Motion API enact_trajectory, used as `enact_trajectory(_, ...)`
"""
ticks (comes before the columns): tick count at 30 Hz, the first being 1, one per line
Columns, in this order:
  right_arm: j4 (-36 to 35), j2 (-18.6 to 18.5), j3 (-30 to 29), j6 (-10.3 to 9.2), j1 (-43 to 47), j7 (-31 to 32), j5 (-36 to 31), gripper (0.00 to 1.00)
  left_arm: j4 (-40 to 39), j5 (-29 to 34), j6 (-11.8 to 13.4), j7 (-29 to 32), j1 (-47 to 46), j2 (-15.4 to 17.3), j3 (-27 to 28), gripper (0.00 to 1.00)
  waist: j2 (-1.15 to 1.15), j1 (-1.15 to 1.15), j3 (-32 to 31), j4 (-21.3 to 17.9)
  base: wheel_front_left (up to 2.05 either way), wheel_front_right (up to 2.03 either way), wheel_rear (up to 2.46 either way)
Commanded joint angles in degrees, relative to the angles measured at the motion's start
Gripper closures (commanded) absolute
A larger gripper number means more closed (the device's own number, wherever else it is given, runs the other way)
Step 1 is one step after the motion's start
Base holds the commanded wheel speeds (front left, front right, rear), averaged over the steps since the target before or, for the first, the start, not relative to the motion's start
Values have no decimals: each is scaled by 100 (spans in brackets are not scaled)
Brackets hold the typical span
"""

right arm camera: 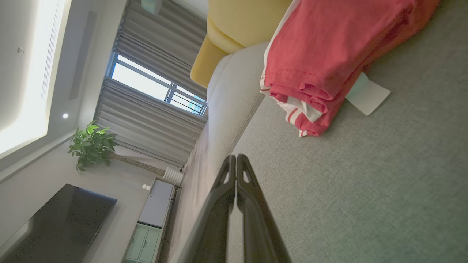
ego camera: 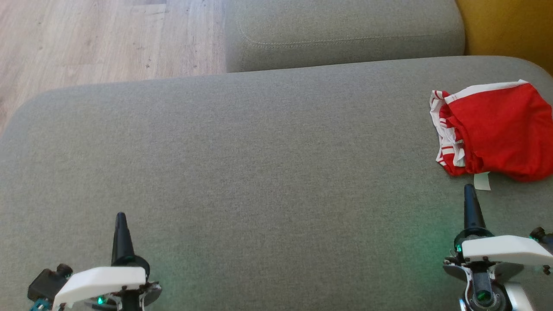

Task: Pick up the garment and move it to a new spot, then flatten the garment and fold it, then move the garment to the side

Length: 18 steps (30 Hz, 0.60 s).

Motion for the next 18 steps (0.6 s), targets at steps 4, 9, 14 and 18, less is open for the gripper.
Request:
enact_trajectory(4,-242,-108,12,-3,-313,114,324,100,-150,-272,6,89,-340,92,214,100,0,0,-4,-5,0,0,0)
enact_trajectory(9,-250,-108,-28,-3,-319,197,635,100,-147,-541,6,173,-358,93,272,100,0,0,-9,-13,0,0,0)
enact_trajectory(14,-257,-108,-69,-3,-325,280,942,100,-144,-807,6,257,-377,93,330,100,0,0,-14,-20,0,0,0)
enact_trajectory(18,-263,-108,-102,-3,-330,347,1190,100,-141,-1020,7,325,-392,92,377,100,0,0,-18,-26,0,0,0)
